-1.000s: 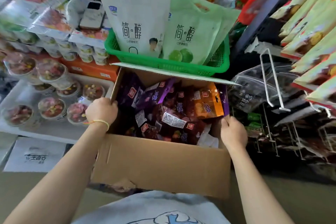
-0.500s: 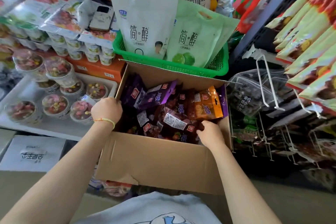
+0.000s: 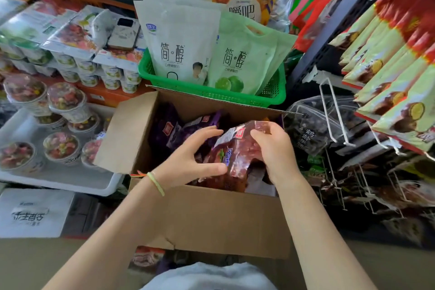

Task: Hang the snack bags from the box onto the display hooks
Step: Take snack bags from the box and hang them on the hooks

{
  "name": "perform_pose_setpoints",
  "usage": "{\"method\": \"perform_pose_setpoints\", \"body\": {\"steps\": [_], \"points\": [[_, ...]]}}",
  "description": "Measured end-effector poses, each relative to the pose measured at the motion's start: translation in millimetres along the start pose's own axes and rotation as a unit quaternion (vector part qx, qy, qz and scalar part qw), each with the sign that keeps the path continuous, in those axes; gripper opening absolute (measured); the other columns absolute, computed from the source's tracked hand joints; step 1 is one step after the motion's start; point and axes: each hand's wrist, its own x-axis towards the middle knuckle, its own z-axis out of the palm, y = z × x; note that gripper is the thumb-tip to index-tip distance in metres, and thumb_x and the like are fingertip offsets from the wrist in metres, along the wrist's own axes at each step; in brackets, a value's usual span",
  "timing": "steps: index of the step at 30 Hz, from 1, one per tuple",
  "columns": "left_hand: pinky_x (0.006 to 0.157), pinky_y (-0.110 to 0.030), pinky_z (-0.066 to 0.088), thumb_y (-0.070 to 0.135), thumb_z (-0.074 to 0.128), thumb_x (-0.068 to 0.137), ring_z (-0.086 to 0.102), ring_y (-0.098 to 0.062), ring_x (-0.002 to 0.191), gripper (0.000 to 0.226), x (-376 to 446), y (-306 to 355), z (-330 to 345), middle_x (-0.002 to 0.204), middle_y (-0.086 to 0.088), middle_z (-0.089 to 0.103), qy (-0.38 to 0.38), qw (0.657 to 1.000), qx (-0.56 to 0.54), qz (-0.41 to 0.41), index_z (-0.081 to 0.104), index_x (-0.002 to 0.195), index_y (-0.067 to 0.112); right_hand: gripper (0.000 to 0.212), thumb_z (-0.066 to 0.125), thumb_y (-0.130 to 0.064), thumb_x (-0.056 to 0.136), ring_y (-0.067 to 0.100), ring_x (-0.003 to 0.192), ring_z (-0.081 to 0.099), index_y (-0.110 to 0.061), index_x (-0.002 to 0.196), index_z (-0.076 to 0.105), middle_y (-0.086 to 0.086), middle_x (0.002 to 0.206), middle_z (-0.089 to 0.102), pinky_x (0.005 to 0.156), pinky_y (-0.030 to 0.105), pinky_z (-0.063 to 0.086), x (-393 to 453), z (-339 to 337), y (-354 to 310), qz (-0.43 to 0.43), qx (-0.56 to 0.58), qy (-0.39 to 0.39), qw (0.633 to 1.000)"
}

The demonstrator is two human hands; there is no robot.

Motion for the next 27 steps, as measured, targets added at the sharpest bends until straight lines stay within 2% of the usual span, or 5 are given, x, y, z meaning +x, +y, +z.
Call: {"method": "perform_pose_setpoints", "body": {"steps": [3,9,13,16,27], "points": [[0.107,-0.028,0.044,0.043,0.081,0.076,0.048,-0.006,0.134,0.082,6.7,17.5,6.0,0.145,0.011,0.051,-0.081,0.994,-0.065,0.028,0.042,0.147,0.032,0.040,0.037,0.003,0.097,0.029,0.074,0.074,-0.024,0.119,0.057,0.015,0.085,0.075,0.061,0.034,0.060,-5.0,-10.1,-14.9,0.068,0.221,-0.034,0.972],[0.079,-0.052,0.058,0.037,0.064,0.091,0.075,-0.027,0.082,0.029,35.1,57.7,35.9,0.086,-0.008,0.078,0.189,0.971,-0.147,0.007,0.078,0.084,0.014,0.033,0.038,-0.019,0.105,0.034,0.074,0.074,0.004,0.124,0.052,0.025,0.087,0.074,0.059,0.033,0.059,-22.4,-58.0,-20.9,0.066,0.294,-0.082,0.950],[0.077,-0.043,0.057,0.028,0.065,0.093,0.073,-0.026,0.073,0.026,56.6,105.0,64.1,0.085,-0.016,0.077,0.147,0.952,-0.268,-0.027,0.077,0.077,0.011,0.029,0.058,-0.040,0.097,0.021,0.048,0.051,-0.015,0.095,0.071,0.008,0.059,0.058,0.054,0.031,0.044,-30.2,-122.1,-11.5,-0.021,0.159,0.061,0.985],[0.077,-0.039,0.059,0.025,0.067,0.088,0.072,-0.026,0.072,0.020,74.6,148.7,105.5,0.089,-0.018,0.076,0.096,0.942,-0.322,-0.011,0.077,0.084,0.008,0.035,0.067,-0.056,0.081,0.018,0.080,0.067,-0.026,0.096,0.075,0.002,0.090,0.072,0.075,0.034,0.051,-39.1,-172.4,-2.0,-0.016,0.194,0.038,0.980],[0.082,-0.049,0.058,0.030,0.073,0.076,0.073,-0.035,0.083,0.022,146.8,266.5,359.3,0.093,-0.019,0.076,0.064,0.956,-0.281,0.045,0.076,0.086,0.011,0.045,0.076,-0.029,0.077,0.030,0.095,0.074,-0.005,0.115,0.068,0.013,0.104,0.076,0.081,0.042,0.059,-33.5,-408.2,62.6,-0.044,0.332,0.068,0.940]]}}
